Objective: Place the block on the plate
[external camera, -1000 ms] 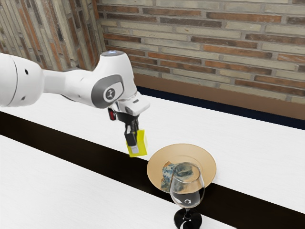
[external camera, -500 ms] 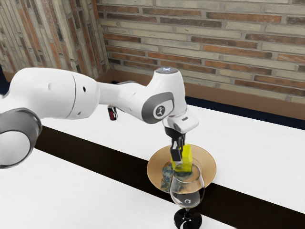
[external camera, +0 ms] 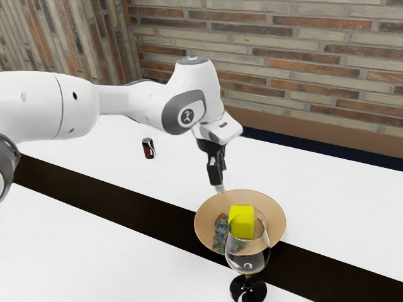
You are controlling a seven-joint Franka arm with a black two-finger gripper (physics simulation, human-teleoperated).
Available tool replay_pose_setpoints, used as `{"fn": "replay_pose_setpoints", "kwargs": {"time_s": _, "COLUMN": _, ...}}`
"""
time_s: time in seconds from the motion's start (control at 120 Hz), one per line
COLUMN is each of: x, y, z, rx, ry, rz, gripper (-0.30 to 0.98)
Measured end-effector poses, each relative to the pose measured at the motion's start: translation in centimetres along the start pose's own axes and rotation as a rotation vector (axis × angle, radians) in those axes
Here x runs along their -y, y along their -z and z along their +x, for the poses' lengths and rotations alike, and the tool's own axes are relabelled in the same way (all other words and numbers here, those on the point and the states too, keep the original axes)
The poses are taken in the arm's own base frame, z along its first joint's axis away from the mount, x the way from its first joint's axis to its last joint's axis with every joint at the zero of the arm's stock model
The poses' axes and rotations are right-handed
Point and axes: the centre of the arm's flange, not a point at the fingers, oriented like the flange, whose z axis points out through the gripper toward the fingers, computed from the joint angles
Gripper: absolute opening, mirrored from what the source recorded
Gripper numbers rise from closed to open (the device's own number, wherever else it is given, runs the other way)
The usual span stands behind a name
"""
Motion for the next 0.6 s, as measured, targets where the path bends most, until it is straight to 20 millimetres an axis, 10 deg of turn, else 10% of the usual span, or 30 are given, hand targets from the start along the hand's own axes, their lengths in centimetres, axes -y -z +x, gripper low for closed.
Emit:
{"fn": "replay_pose_setpoints", "kwargs": {"time_s": 0.233, "x": 4.1, "y": 9.3, "z": -9.6, "rx": 0.025, "ry": 0.299, "rz": 0.039, "gripper": 0.67}}
{"fn": "replay_pose_setpoints", "kwargs": {"time_s": 0.383, "x": 3.5, "y": 14.6, "z": -11.5, "rx": 0.04, "ry": 0.397, "rz": 0.063, "gripper": 0.68}}
{"fn": "replay_pose_setpoints", "kwargs": {"time_s": 0.6, "x": 2.8, "y": 15.9, "z": -12.3, "rx": 0.068, "ry": 0.493, "rz": 0.048, "gripper": 0.68}}
